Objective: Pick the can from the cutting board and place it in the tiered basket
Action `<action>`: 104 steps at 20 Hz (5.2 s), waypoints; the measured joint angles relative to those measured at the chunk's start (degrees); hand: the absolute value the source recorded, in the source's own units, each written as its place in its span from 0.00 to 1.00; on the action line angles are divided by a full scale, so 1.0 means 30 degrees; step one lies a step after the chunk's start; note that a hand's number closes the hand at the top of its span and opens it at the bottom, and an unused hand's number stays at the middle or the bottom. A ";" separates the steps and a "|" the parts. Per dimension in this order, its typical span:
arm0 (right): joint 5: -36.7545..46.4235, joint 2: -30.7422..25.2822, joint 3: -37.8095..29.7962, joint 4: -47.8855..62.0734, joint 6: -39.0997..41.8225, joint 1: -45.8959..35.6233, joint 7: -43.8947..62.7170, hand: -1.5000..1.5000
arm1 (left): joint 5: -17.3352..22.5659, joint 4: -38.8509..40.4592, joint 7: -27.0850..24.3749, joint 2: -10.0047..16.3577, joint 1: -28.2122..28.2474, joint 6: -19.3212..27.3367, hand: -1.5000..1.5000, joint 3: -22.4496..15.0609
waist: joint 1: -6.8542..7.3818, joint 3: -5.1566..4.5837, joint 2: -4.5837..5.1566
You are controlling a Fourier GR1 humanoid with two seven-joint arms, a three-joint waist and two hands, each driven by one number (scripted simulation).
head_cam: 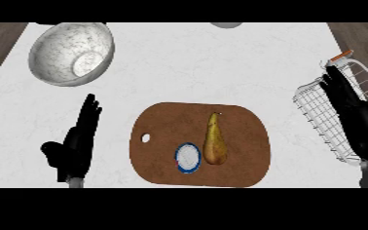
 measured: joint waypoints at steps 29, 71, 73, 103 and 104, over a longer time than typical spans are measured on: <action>1.2750 0.0519 0.9145 -1.0115 -0.3263 0.1387 1.7609 0.00 | -0.2806 0.1715 0.1601 0.4107 -0.3675 -0.1826 0.50 0.1219 | 0.0084 0.0456 -0.0414; 1.7705 0.9941 1.1433 -0.1990 0.3990 -0.4452 2.2512 0.00 | -0.3527 0.2097 0.1712 0.3397 -0.3505 -0.2768 0.50 0.2530 | -0.0328 0.0560 -0.0551; 1.7923 0.9995 1.1688 -0.1758 0.3970 -0.4287 2.2536 0.00 | -0.3670 0.2163 0.1777 0.3339 -0.3715 -0.2719 0.50 0.2579 | -0.0322 0.0561 -0.0535; 1.4476 1.0033 1.2851 0.2848 0.2267 -0.5580 2.1183 1.00 | -0.4564 0.2456 0.1778 0.2395 -0.4015 -0.3614 0.50 0.3306 | -0.0017 0.0507 -0.0624; 1.4399 1.0005 1.3036 0.3158 0.2396 -0.5951 2.1068 1.00 | -0.4675 0.2507 0.1724 0.2276 -0.3997 -0.3555 0.50 0.3255 | -0.0010 0.0496 -0.0647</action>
